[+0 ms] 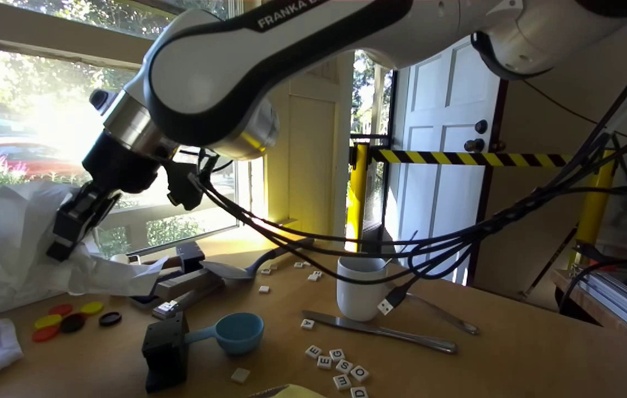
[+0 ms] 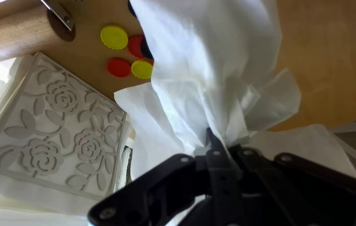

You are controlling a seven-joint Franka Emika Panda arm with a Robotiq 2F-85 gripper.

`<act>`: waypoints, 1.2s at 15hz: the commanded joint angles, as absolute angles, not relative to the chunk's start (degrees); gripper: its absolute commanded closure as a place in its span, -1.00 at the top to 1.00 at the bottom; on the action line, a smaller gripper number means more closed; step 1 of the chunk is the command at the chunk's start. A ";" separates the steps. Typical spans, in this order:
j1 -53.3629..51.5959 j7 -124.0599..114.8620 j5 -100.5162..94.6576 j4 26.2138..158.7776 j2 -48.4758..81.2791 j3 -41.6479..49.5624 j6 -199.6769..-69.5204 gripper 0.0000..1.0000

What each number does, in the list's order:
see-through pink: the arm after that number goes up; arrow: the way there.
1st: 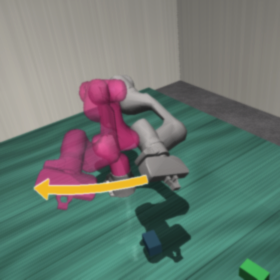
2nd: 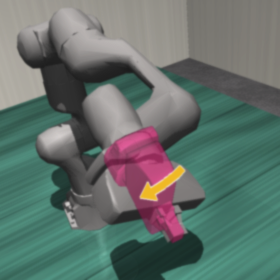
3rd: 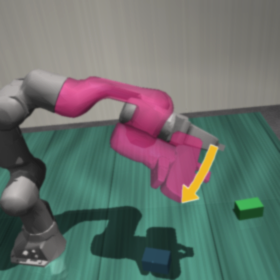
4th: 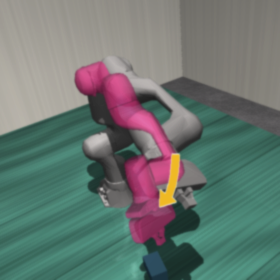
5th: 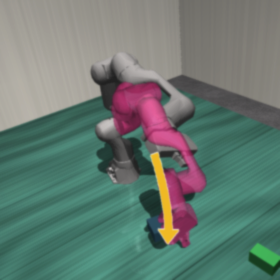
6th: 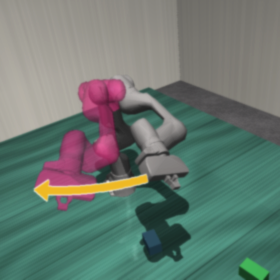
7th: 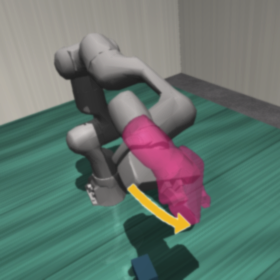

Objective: Move the white napkins to the left.

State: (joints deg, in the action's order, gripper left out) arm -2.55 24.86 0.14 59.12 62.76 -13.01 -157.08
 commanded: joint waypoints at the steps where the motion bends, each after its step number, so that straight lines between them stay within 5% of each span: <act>1: -3.95 24.30 -0.91 45.80 71.80 -12.45 -154.71 -0.98; 6: -4.46 24.20 -0.42 37.20 77.27 -11.94 -148.14 -0.98; 7: -4.41 24.25 -0.30 36.61 77.44 -11.81 -146.13 -0.86; 8: -4.52 24.07 -0.39 36.17 77.38 -11.35 -143.95 -0.38; 10: -4.43 25.05 0.20 34.85 77.06 -12.00 -139.81 -0.30; 18: -5.03 24.44 -0.47 32.30 72.19 -11.68 -135.18 0.81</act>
